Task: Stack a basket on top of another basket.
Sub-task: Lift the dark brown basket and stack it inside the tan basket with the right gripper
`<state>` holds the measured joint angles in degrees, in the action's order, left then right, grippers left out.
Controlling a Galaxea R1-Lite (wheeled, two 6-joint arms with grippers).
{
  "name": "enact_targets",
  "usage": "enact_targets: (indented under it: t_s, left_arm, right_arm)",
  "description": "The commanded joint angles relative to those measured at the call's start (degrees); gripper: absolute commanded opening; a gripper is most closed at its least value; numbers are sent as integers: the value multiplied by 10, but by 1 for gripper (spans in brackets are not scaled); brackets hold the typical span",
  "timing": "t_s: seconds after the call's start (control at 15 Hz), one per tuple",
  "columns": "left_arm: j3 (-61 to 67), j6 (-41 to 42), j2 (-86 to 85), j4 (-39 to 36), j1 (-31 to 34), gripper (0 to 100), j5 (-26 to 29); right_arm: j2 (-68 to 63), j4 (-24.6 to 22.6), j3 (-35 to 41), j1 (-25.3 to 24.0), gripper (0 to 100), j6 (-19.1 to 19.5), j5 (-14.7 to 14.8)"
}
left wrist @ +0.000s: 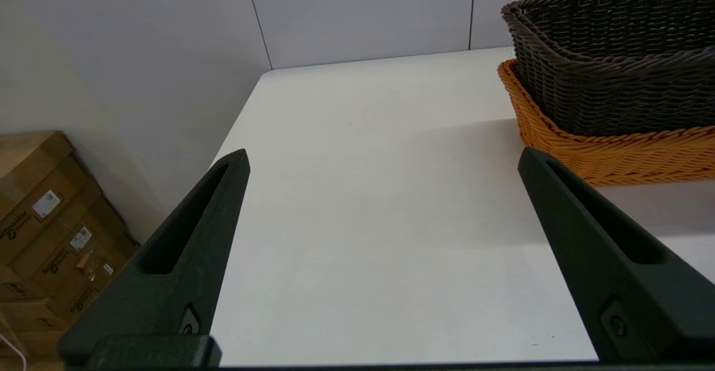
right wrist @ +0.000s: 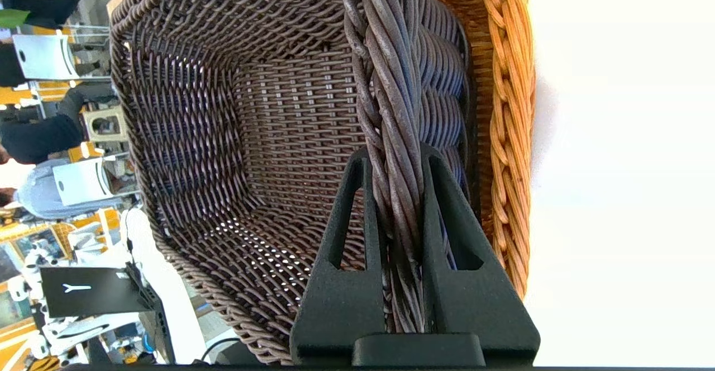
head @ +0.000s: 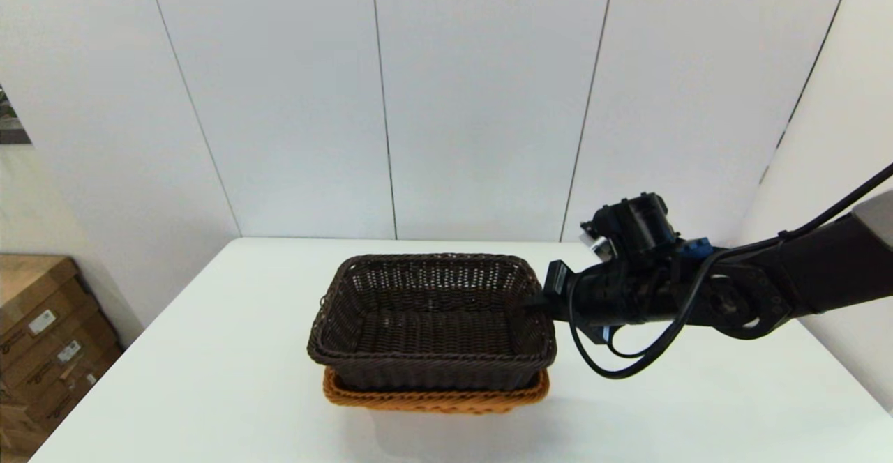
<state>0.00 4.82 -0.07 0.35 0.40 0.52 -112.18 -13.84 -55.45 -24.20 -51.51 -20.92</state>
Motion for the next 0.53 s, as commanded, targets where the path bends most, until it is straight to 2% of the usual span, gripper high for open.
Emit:
enact_targets:
  t_s: [0.07, 0.53]
  left_arm:
    - [0, 0, 1, 0, -1, 100, 0]
    - [0, 0, 1, 0, 0, 100, 0]
  right_arm:
    - [-3, -1, 0, 0, 0, -3, -2]
    - [-6, -1, 0, 0, 0, -3, -2]
